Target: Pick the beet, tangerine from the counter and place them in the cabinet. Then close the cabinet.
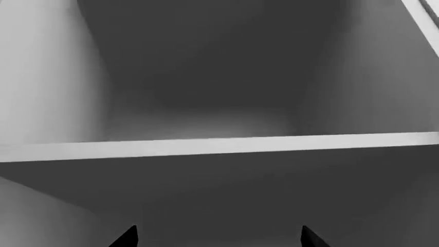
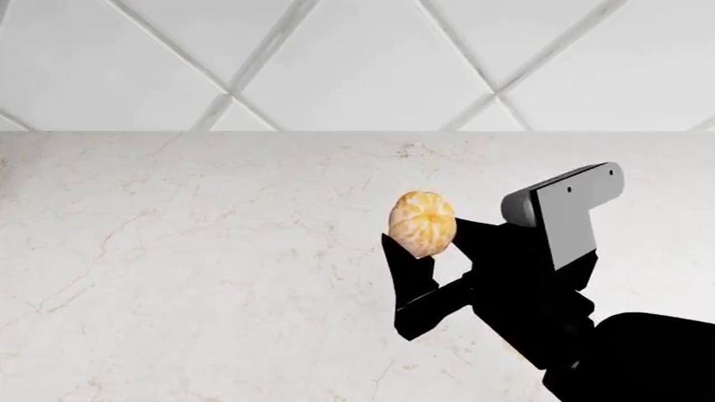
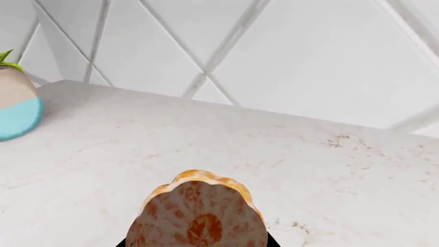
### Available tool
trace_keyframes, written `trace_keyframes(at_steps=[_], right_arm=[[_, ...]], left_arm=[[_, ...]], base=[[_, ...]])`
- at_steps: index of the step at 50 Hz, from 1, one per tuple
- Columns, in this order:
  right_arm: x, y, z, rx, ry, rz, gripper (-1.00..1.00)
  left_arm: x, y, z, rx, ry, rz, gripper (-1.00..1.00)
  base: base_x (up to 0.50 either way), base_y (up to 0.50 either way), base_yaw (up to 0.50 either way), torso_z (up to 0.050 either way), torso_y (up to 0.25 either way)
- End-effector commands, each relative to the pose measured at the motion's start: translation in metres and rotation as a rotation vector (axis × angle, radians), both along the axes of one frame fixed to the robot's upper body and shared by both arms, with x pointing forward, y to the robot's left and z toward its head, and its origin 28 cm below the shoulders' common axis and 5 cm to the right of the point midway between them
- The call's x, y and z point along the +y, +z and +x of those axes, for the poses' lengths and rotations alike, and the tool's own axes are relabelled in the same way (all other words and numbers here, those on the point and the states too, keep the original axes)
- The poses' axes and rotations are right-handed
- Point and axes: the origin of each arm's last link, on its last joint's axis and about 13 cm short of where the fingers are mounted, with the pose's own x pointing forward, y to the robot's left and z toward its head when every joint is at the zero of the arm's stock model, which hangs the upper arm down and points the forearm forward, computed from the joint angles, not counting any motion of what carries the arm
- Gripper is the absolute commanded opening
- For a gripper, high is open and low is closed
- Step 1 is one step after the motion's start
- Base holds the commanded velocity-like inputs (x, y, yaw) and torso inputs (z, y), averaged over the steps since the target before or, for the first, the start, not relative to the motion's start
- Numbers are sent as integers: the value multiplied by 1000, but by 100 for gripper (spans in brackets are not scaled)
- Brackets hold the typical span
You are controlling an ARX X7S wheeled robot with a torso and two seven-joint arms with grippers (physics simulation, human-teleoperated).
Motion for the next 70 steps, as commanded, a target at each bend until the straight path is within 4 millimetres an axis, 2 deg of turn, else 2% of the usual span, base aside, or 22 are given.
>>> trace_keyframes(at_steps=[1,9,18,33,47,53,63,70], right_arm=[[1,0,-5,-20,13,2,-100],[1,-1,-8,-27,16,13,-100],[1,-3,-10,-31,14,23,-100],[5,-3,-13,-41,24,33,-100],[8,1,-15,-66,32,42,-100],[10,4,-16,-74,34,40,-100],[12,7,-15,-83,33,39,-100],[13,9,-13,-84,31,35,-100]], left_arm=[[5,5,-41,-58,-51,-18,100],[5,-7,-70,-61,-84,-28,100],[13,-39,-90,-31,-106,-87,100],[20,-86,-139,-4,-138,-103,100],[28,-146,-155,89,-82,-122,100],[29,-164,-163,107,-82,-107,100],[26,-191,-165,193,-128,-89,100],[31,-208,-169,195,-113,-51,100]], base=[[0,0,0,0,0],[0,0,0,0,0],[0,0,0,0,0],[0,0,0,0,0],[0,0,0,0,0],[0,0,0,0,0],[0,0,0,0,0],[0,0,0,0,0]])
